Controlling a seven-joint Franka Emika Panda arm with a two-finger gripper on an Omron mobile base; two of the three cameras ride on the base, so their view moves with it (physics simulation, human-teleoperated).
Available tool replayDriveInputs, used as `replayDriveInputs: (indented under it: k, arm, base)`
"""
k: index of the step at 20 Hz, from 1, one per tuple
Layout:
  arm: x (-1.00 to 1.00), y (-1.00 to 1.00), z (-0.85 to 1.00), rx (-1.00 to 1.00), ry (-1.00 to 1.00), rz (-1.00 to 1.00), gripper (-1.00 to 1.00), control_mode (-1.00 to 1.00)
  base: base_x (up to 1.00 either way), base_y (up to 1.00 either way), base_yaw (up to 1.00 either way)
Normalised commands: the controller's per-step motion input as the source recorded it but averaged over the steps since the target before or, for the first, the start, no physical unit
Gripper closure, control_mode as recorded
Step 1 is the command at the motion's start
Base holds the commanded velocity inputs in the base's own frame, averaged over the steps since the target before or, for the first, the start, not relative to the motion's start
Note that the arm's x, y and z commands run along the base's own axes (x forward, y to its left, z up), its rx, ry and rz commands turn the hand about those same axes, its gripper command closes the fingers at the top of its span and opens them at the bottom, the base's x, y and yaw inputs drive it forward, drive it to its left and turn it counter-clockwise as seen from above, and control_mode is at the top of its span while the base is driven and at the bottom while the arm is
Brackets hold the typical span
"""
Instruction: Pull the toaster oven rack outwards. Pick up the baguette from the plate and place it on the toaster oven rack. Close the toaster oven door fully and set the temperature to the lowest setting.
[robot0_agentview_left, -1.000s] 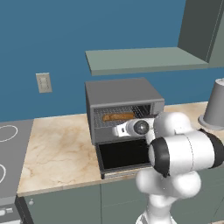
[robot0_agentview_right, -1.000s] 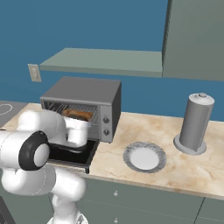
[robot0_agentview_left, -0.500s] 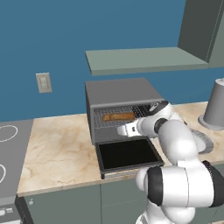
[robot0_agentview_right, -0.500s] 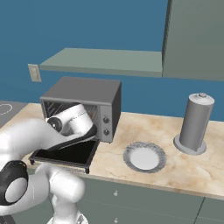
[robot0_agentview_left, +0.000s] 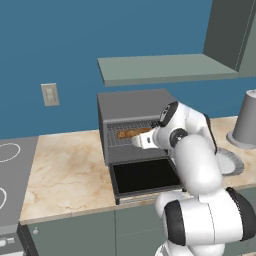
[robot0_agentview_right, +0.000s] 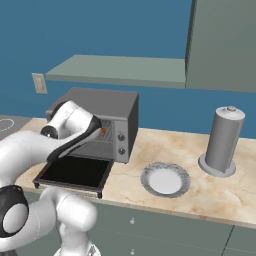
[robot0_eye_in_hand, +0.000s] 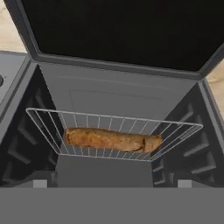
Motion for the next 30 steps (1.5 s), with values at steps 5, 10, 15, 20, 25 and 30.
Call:
replayDriveInputs:
  k: [5, 10, 15, 20, 25, 30]
  arm:
    - [-0.57, 0.12, 0.03, 0.00, -0.16, 0.00, -1.00, -1.00]
    - [-0.33, 0.04, 0.14, 0.00, -0.35, 0.00, -1.00, -1.00]
    - [-0.03, 0.00, 0.35, 0.01, -0.42, 0.01, -1.00, -1.00]
    - [-0.18, -0.01, 0.39, 0.20, -0.19, 0.16, -1.00, -1.00]
    - [-0.07, 0.07, 0.16, 0.23, 0.00, 0.31, -1.00, -1.00]
    - [0.00, 0.31, 0.17, 0.19, 0.12, 0.41, -1.00, -1.00]
  base:
    - [0.00, 0.00, 0.00]
    - [0.00, 0.00, 0.00]
    - [0.00, 0.00, 0.00]
    - [0.00, 0.00, 0.00]
    - [0.00, 0.00, 0.00]
    - [0.00, 0.00, 0.00]
